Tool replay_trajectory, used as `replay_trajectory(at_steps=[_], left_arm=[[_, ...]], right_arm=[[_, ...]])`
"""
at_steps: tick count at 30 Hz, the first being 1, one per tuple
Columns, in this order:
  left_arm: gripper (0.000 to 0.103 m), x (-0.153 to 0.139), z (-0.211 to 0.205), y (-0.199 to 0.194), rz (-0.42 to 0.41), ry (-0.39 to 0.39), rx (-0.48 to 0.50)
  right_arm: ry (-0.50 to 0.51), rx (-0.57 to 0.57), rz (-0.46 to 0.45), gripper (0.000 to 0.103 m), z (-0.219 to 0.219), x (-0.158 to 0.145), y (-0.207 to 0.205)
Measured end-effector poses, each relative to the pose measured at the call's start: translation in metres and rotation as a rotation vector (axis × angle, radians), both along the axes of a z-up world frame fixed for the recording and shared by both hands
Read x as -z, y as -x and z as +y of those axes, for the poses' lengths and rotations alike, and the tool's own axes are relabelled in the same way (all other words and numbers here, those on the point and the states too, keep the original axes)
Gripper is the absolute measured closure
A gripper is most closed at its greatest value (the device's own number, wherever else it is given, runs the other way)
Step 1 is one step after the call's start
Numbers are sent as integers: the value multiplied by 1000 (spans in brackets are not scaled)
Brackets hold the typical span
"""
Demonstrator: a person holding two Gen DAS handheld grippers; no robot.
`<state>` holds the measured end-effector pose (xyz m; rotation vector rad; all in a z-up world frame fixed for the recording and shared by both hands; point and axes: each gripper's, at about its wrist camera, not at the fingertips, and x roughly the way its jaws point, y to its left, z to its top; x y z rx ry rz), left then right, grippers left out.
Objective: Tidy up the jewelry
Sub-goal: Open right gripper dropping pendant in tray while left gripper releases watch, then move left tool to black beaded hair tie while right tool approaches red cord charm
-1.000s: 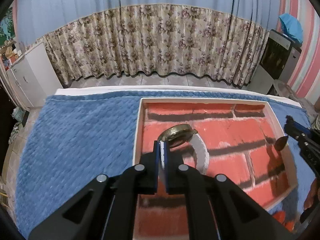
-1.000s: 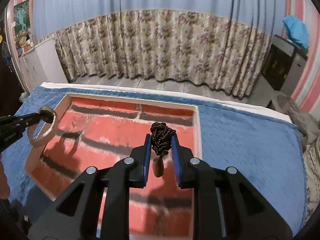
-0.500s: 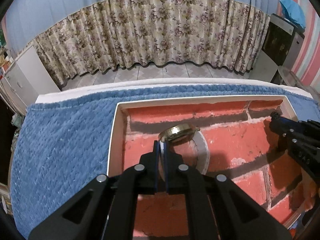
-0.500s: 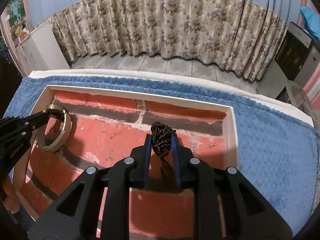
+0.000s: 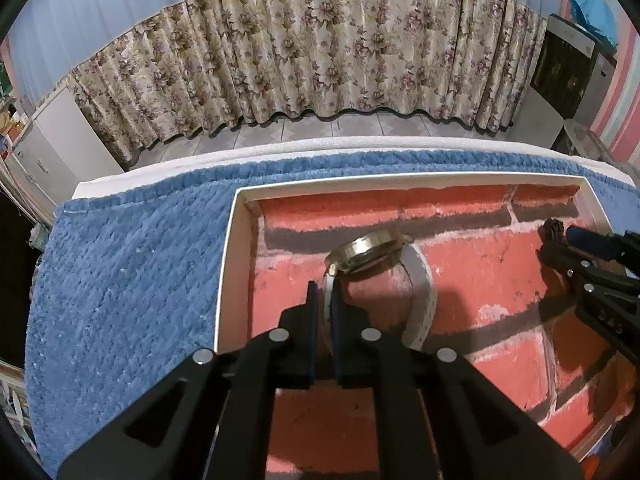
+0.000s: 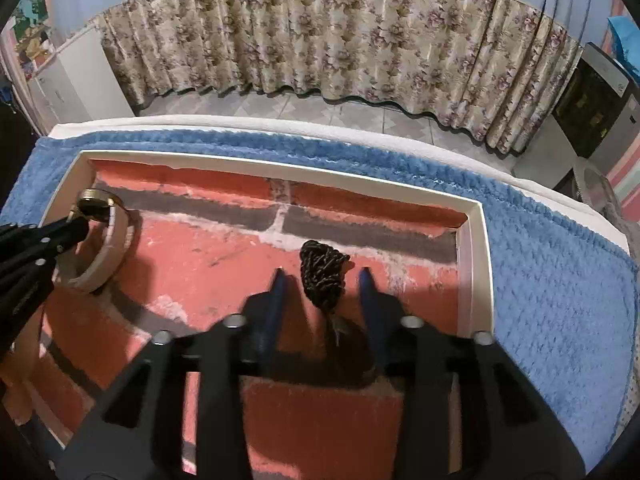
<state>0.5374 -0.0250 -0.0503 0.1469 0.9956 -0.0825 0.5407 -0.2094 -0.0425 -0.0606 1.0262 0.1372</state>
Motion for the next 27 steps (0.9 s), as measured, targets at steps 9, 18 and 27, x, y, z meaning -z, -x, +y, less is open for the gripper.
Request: replay_trajectory(at_steps=[9,18,27], left_arm=[[43,-39,6,30,-93,-13,-11],[19,-93,25,78,-210,42,-38],[18,-112,30,136,-260,77,-32]], right_arm=[[-38,30,-126,18,-28,-60,34],[-46,85,-252,5,-56,-105,88],[-15,148,-330,4,-78,-119,158]])
